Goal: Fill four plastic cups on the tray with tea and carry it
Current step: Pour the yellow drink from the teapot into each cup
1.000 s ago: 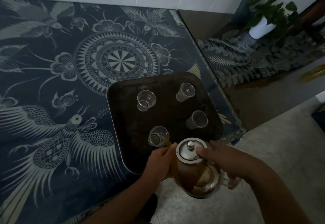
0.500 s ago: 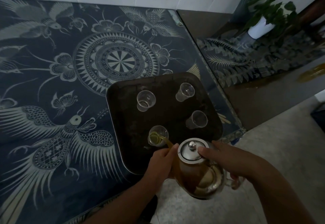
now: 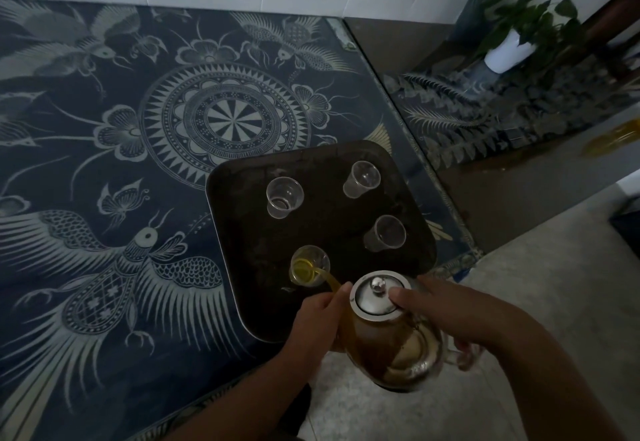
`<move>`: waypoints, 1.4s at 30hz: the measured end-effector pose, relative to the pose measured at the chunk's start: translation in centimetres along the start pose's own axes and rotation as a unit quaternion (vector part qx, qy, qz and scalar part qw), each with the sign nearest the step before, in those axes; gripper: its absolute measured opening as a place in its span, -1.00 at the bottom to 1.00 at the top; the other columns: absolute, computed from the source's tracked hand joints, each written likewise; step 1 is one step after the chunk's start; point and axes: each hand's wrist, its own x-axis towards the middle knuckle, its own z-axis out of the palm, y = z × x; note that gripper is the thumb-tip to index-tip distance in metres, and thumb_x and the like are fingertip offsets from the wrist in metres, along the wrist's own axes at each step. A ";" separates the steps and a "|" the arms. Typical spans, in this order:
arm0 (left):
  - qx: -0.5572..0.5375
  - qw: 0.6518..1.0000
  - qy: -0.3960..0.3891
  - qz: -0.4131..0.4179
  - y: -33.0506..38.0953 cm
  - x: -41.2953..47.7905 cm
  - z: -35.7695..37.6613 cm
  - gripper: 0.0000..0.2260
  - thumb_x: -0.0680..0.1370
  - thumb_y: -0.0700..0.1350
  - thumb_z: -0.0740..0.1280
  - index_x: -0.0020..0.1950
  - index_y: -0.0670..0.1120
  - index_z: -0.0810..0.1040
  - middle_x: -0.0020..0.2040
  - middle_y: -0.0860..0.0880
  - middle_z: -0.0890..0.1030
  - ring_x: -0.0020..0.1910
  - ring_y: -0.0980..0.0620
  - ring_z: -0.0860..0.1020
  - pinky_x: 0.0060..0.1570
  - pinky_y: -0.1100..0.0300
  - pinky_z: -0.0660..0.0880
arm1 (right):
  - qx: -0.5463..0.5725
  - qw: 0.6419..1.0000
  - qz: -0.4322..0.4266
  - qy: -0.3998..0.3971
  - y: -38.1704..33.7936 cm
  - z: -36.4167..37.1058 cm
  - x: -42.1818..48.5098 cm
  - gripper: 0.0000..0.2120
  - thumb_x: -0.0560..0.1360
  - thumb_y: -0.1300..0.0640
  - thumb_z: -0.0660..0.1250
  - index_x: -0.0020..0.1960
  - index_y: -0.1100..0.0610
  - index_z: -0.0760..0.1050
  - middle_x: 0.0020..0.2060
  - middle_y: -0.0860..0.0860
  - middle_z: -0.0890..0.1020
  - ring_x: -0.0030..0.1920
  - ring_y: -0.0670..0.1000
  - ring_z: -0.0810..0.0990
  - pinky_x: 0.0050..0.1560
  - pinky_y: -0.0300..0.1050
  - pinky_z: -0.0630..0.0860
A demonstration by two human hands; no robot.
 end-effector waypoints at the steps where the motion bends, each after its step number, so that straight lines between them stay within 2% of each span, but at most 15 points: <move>1: 0.000 1.000 0.001 0.000 0.0 0.0 0.0 -0.59 0.64 0.20 0.29 0.04 -0.12 0.73 -0.03 -0.16 0.77 0.00 -0.15 0.75 0.11 -0.24 0.67 | -0.005 1.000 -0.003 0.000 0.1 0.0 0.0 -0.16 0.22 -0.62 0.24 0.32 -0.14 0.48 0.21 -0.08 0.63 0.12 -0.05 0.62 0.16 0.07 0.61; 3: -0.003 1.000 0.000 0.000 0.0 -0.1 0.1 -0.60 0.64 0.19 0.29 0.04 -0.11 0.73 -0.03 -0.15 0.77 -0.01 -0.13 0.76 0.09 -0.23 0.68 | 0.001 1.000 -0.007 -0.005 0.4 0.0 0.2 0.06 -0.02 -0.74 0.22 0.30 -0.15 0.50 0.19 -0.10 0.65 0.13 -0.04 0.64 0.21 0.10 0.59; 5: -0.010 1.000 -0.002 -0.003 0.1 -0.2 0.1 -0.61 0.65 0.18 0.28 0.05 -0.11 0.72 -0.03 -0.14 0.77 -0.01 -0.12 0.76 0.09 -0.22 0.68 | 0.006 1.000 -0.011 -0.007 0.6 0.0 0.4 0.12 -0.10 -0.75 0.21 0.29 -0.15 0.52 0.18 -0.11 0.66 0.15 -0.04 0.64 0.24 0.11 0.57; 9: -0.013 1.000 -0.003 0.000 0.1 -0.2 -0.1 -0.61 0.65 0.17 0.28 0.07 -0.11 0.72 -0.02 -0.15 0.77 0.00 -0.13 0.75 0.12 -0.22 0.67 | -0.003 1.000 -0.007 -0.005 -0.4 -0.1 -0.3 -0.18 0.23 -0.61 0.28 0.30 -0.12 0.51 0.21 -0.08 0.64 0.15 -0.06 0.61 0.24 0.09 0.56; 11: -0.023 1.000 -0.004 -0.005 0.1 -0.2 -0.1 -0.62 0.65 0.17 0.28 0.07 -0.10 0.72 -0.02 -0.14 0.77 -0.01 -0.12 0.76 0.09 -0.20 0.68 | -0.012 1.000 0.000 0.004 -0.2 -0.1 0.0 -0.10 0.19 -0.63 0.27 0.36 -0.11 0.48 0.25 -0.06 0.62 0.18 -0.04 0.60 0.22 0.07 0.56; 13: -0.022 1.000 0.000 -0.004 0.2 -0.2 0.0 -0.63 0.65 0.17 0.29 0.06 -0.09 0.72 -0.04 -0.13 0.77 -0.03 -0.11 0.76 0.04 -0.17 0.70 | -0.022 1.000 0.011 0.005 -0.1 -0.1 0.3 -0.06 0.24 -0.62 0.26 0.45 -0.08 0.41 0.33 -0.02 0.57 0.23 0.01 0.58 0.05 0.00 0.58; 15: -0.023 1.000 0.001 -0.001 0.3 -0.2 0.0 -0.62 0.64 0.18 0.30 0.04 -0.11 0.73 -0.05 -0.15 0.77 -0.04 -0.12 0.76 0.01 -0.15 0.70 | -0.020 1.000 0.013 0.007 -0.3 -0.1 0.3 -0.18 0.37 -0.53 0.26 0.48 -0.06 0.38 0.36 0.00 0.55 0.23 0.02 0.57 -0.12 -0.09 0.55; 20: -0.022 1.000 0.003 0.000 0.2 -0.1 0.0 -0.60 0.63 0.20 0.32 0.03 -0.11 0.74 -0.04 -0.16 0.77 -0.01 -0.15 0.75 0.06 -0.22 0.69 | -0.014 1.000 0.005 0.009 -0.8 -0.1 -0.2 -0.40 0.51 -0.38 0.25 0.41 -0.07 0.41 0.29 -0.02 0.57 0.09 -0.06 0.59 -0.22 -0.15 0.53; 24: -0.025 1.000 0.007 0.004 0.1 -0.1 0.1 -0.60 0.62 0.20 0.32 -0.03 -0.10 0.75 -0.06 -0.15 0.77 0.01 -0.16 0.75 0.14 -0.25 0.66 | -0.012 1.000 -0.010 0.006 -0.8 -0.3 -0.2 -0.48 0.52 -0.35 0.25 0.36 -0.09 0.47 0.22 -0.06 0.61 0.06 -0.09 0.60 -0.17 -0.13 0.52; 29: -0.026 1.000 0.006 0.001 0.2 -0.4 0.2 -0.62 0.65 0.17 0.30 -0.01 -0.09 0.74 -0.06 -0.13 0.78 -0.02 -0.11 0.76 0.06 -0.16 0.70 | -0.016 1.000 -0.003 0.000 -0.6 -0.2 0.0 -0.24 0.32 -0.57 0.26 0.32 -0.09 0.51 0.18 -0.06 0.64 0.08 0.00 0.67 0.09 0.09 0.66; 32: -0.023 1.000 0.001 -0.002 0.3 -0.4 0.1 -0.62 0.65 0.18 0.29 0.02 -0.09 0.73 -0.05 -0.13 0.78 -0.04 -0.10 0.76 -0.04 -0.07 0.72 | -0.027 1.000 0.004 0.006 -1.0 -0.1 -0.3 -0.44 0.49 -0.40 0.25 0.33 -0.07 0.48 0.17 -0.05 0.61 0.05 -0.01 0.65 -0.01 0.02 0.65; 34: -0.025 1.000 0.003 -0.002 0.3 -0.5 0.1 -0.62 0.65 0.18 0.29 0.03 -0.09 0.73 -0.05 -0.13 0.78 -0.03 -0.11 0.76 -0.02 -0.10 0.71 | -0.030 0.999 0.007 0.009 -1.1 -0.2 -0.3 -0.46 0.51 -0.37 0.25 0.34 -0.06 0.47 0.17 -0.05 0.60 0.03 -0.05 0.62 -0.11 -0.07 0.59; 36: -0.027 1.000 0.003 -0.003 0.3 -0.5 0.0 -0.62 0.65 0.18 0.29 0.03 -0.08 0.73 -0.04 -0.13 0.78 -0.02 -0.11 0.76 0.04 -0.15 0.70 | -0.034 0.999 0.015 0.010 -1.3 -0.2 -0.4 -0.41 0.50 -0.40 0.24 0.37 -0.06 0.45 0.20 -0.03 0.60 0.04 -0.02 0.63 -0.14 -0.07 0.60; 40: -0.031 1.000 0.007 -0.003 0.4 -0.4 -0.1 -0.63 0.65 0.17 0.29 0.02 -0.08 0.73 -0.05 -0.13 0.77 -0.01 -0.12 0.76 0.06 -0.18 0.69 | -0.033 0.999 0.036 0.001 -1.4 -0.2 -0.3 -0.31 0.46 -0.47 0.23 0.42 -0.07 0.39 0.28 0.02 0.57 0.07 0.04 0.64 0.03 0.08 0.65; 42: -0.032 0.999 0.003 -0.004 0.4 -0.4 -0.2 -0.63 0.65 0.17 0.29 0.03 -0.08 0.73 -0.05 -0.13 0.78 -0.02 -0.11 0.76 0.04 -0.16 0.70 | -0.035 0.998 0.042 -0.002 -1.5 -0.2 -0.5 -0.19 0.34 -0.56 0.24 0.43 -0.09 0.39 0.29 0.02 0.57 0.07 0.06 0.65 0.05 0.15 0.66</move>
